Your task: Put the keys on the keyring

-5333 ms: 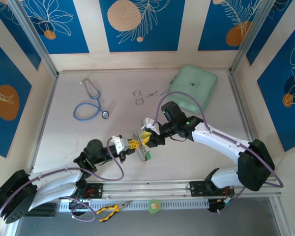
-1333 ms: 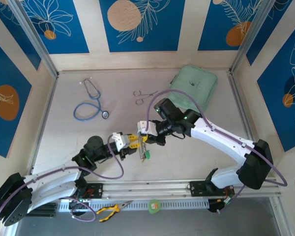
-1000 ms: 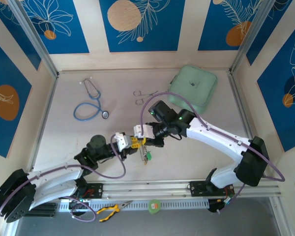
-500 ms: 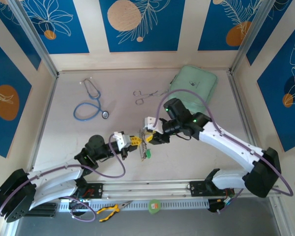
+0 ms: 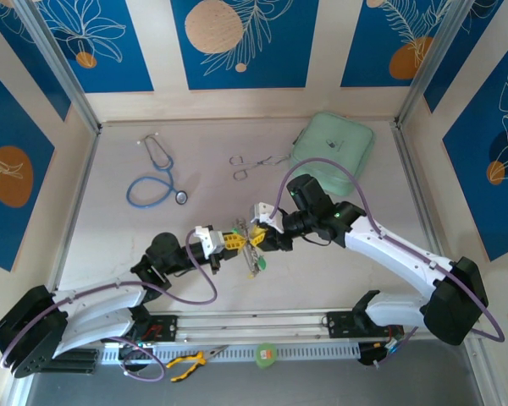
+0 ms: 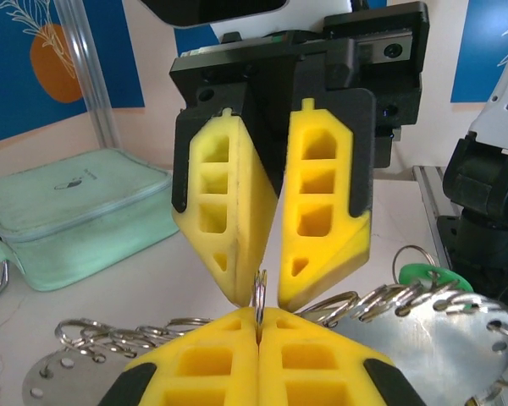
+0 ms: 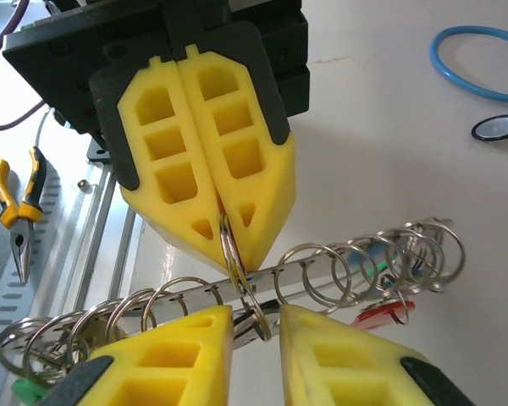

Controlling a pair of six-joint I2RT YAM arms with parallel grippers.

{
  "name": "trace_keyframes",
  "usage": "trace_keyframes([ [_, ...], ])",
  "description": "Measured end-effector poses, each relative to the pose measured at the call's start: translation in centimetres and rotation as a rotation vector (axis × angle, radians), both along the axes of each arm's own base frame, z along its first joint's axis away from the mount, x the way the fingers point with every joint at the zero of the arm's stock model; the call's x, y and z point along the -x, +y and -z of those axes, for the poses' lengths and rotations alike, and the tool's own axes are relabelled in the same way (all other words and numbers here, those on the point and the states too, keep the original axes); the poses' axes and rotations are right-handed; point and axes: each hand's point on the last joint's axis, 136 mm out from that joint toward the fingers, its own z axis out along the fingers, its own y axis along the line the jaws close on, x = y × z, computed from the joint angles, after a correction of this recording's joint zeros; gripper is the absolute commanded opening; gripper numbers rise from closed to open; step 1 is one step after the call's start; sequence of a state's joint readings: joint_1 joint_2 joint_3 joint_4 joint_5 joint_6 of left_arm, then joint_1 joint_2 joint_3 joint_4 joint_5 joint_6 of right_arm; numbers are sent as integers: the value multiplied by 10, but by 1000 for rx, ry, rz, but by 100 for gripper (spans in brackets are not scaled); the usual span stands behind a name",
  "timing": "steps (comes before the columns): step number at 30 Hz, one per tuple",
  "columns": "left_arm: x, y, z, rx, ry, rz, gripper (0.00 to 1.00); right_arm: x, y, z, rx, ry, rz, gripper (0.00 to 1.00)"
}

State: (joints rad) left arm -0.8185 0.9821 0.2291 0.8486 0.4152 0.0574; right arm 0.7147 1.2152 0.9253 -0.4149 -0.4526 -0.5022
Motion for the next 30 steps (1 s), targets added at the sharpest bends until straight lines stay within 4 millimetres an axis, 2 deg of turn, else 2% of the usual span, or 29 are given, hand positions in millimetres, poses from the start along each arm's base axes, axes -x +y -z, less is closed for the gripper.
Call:
trace_keyframes([
  [5,0,0,0,2,-2,0,0,1,-2,-1,-5,3,4,2],
  [11,2,0,-3,18,5,13,0,1,0,1,-4,15,-3,0],
  [12,3,-1,-2,19,11,19,0,1,1,4,-2,23,-6,1],
  [16,4,-3,1,14,24,34,0,0,6,13,13,60,-20,16],
  [19,6,-4,-1,23,16,47,0,-2,6,11,5,61,-13,27],
  [25,7,-4,-5,35,4,56,0,0,-6,-9,-66,-4,7,31],
  [30,7,-4,-5,34,4,56,0,6,-7,-14,-88,-11,-15,31],
])
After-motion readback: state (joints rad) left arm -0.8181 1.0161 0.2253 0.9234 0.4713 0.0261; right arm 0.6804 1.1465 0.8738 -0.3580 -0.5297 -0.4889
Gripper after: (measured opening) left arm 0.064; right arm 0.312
